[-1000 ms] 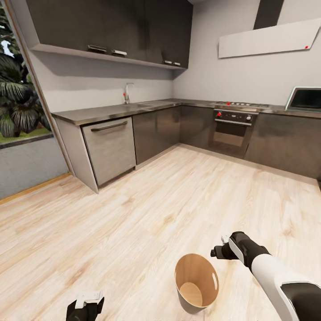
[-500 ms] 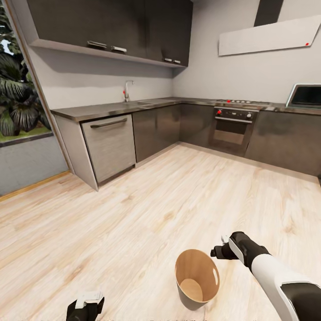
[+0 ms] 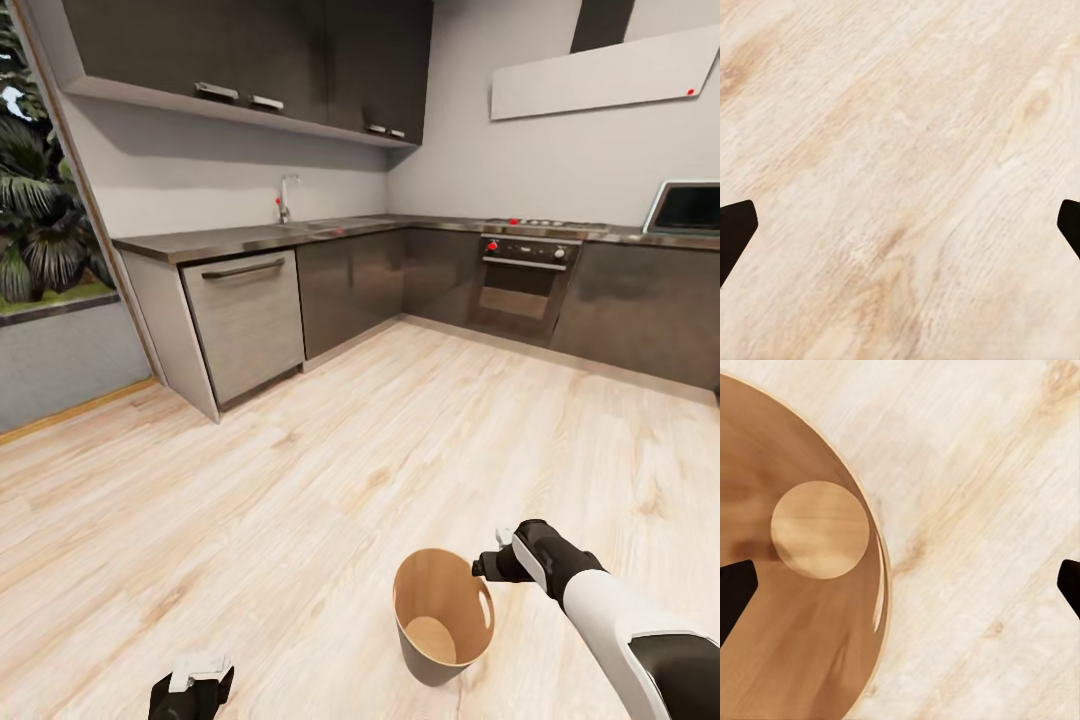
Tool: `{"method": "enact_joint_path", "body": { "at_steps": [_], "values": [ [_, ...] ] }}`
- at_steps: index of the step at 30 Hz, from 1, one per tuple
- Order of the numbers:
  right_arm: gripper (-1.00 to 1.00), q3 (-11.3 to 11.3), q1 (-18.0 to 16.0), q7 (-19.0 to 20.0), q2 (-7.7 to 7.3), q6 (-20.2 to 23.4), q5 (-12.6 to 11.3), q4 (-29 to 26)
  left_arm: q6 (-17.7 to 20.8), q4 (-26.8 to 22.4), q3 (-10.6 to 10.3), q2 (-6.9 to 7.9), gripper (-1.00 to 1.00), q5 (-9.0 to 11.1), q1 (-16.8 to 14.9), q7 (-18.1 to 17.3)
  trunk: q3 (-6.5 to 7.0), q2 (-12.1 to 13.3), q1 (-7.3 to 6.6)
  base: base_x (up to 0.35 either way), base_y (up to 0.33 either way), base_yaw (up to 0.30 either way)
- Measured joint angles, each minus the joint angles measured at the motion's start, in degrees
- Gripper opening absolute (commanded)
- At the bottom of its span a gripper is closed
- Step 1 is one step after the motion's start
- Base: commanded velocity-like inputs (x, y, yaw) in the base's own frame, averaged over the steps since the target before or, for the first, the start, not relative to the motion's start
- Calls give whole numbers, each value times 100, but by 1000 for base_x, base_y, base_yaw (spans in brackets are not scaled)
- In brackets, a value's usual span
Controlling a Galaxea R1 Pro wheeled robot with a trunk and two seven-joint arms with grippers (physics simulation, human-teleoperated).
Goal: Put the three can of soda from the living room inside the tash can in the kitchen.
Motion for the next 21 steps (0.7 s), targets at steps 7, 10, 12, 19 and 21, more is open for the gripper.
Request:
{"method": "enact_joint_path", "body": {
  "at_steps": [7, 10, 12, 19, 21],
  "values": [
    [100, 22, 0, -5, 5, 0, 0, 0, 0, 0, -7, 0, 100, 4, 0, 6, -54, -122, 66, 0, 0, 0],
    [100, 24, 0, -10, 7, 0, 0, 0, 0, 0, -8, 0, 100, 6, 0, 3, -108, -241, 132, 0, 0, 0],
    [100, 25, 0, -13, 8, 0, 0, 0, 0, 0, -8, 0, 100, 3, 0, 2, -144, -321, 176, 0, 0, 0],
    [100, 20, 0, -17, 9, 0, 0, 0, 0, 2, -9, 0, 100, 0, 0, 8, -290, -409, 233, 0, 0, 0],
    [100, 18, 0, -17, 9, 0, 0, 0, 0, 4, -9, 0, 100, 0, 0, 8, -313, -411, 236, 0, 0, 0]
  ]
}}
